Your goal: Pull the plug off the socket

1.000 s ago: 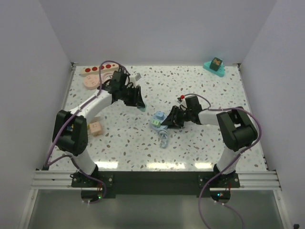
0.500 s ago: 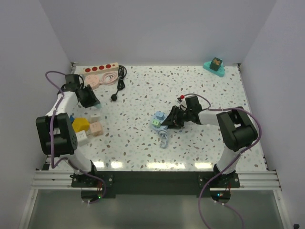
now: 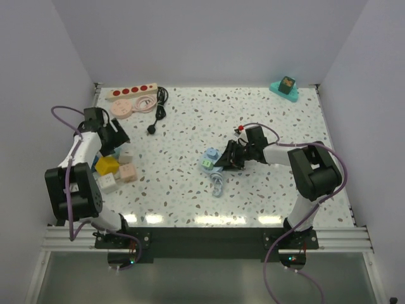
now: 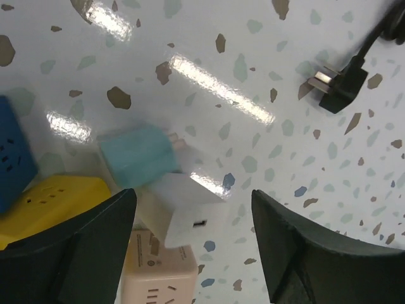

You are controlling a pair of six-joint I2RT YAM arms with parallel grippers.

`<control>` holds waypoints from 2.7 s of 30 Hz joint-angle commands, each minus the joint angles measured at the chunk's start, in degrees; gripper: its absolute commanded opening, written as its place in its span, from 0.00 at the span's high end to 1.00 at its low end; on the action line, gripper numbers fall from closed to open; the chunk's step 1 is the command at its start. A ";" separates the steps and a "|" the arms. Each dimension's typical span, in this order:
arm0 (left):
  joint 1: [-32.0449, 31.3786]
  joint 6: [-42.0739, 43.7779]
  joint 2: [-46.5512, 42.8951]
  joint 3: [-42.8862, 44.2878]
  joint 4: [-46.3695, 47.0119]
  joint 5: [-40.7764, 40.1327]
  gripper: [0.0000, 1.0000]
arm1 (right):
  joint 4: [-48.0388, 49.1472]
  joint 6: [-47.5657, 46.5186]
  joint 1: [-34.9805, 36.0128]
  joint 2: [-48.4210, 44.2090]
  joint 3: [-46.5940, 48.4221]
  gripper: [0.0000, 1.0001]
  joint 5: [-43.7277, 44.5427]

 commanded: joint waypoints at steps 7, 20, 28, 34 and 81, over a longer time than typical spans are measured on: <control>-12.59 3.16 -6.33 4.65 2.75 8.95 0.07 | -8.69 -5.71 -0.10 2.64 -0.68 1.00 7.02; -41.42 5.01 5.97 11.24 11.10 14.87 0.00 | -9.30 -6.06 0.25 2.03 -0.06 1.00 6.05; -47.66 6.32 11.42 15.81 13.22 13.46 0.00 | -8.42 -5.36 0.60 2.29 -0.68 1.00 6.31; -50.57 8.79 18.27 21.26 6.55 6.36 0.00 | -7.81 -4.84 0.87 2.38 -1.12 1.00 6.49; -13.40 10.19 6.33 14.52 -9.29 3.01 1.00 | -15.10 -3.86 0.60 15.65 1.08 1.00 20.90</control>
